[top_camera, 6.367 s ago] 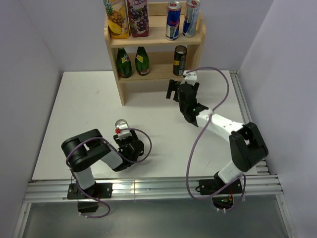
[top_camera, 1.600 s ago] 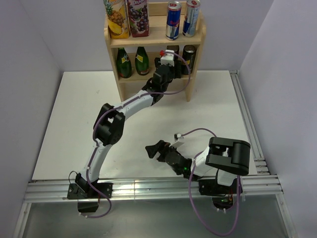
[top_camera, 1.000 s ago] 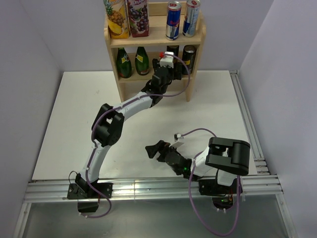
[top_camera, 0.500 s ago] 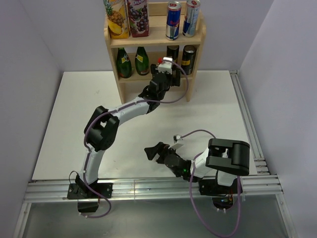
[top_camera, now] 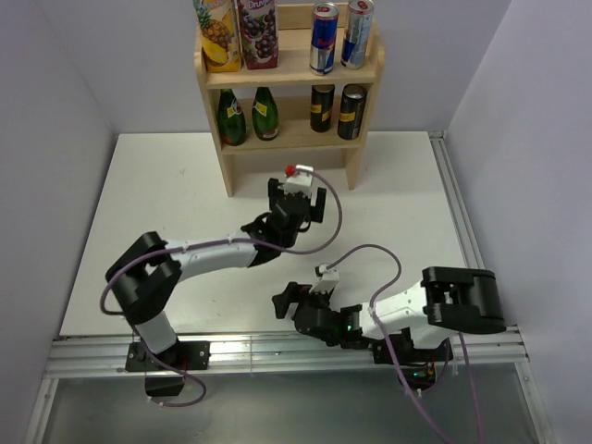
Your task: Place and organize the beverage onto the shelf
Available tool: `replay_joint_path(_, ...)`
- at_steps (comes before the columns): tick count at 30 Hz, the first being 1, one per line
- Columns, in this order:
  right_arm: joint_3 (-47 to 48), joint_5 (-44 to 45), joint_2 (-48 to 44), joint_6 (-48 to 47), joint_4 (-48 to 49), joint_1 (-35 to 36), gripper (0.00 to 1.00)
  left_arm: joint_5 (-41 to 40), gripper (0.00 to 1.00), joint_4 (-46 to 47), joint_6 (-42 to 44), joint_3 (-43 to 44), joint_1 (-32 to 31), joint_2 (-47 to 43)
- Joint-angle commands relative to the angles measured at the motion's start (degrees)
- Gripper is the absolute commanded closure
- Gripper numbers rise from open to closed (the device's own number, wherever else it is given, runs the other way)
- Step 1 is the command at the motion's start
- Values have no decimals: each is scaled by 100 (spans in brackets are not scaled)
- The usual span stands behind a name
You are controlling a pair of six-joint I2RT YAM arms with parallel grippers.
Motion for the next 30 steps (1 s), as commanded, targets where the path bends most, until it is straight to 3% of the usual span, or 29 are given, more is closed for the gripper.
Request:
replay_joint_path(1,340,630,-470,324,-2966,384,0,-887,5,-947,-789,-418,-312,-996)
replay_joint_path(5,1166,1263,-1218,219,-4399,754,0,-1511,3,-1572,-1319,-1218,-908,-2112)
replay_joint_path(8,1684,1632,-1798,-263,-5014,869,0,-1968,1,-2458,-1863,-1658,-1252,-3244)
replay_joint_path(14,2721,2415,-2678,-633,-6246,992,0,-2426,1,-3882,-2848,-2116,-1745,-4521)
replay_joint_path(18,3267,2959,-2968,-704,-6941,1070,0,-2777,1,-4955,-3769,-2046,-1877,-4865)
replay_joint_path(24,4023,3759,-3223,-633,-8075,1124,0,-3129,1,-5537,-4045,-1879,-2185,-5357)
replay_joint_path(30,4060,4024,-3803,-1564,-7568,1133,0,-3261,1,-5616,-3983,-1756,-2273,-5516)
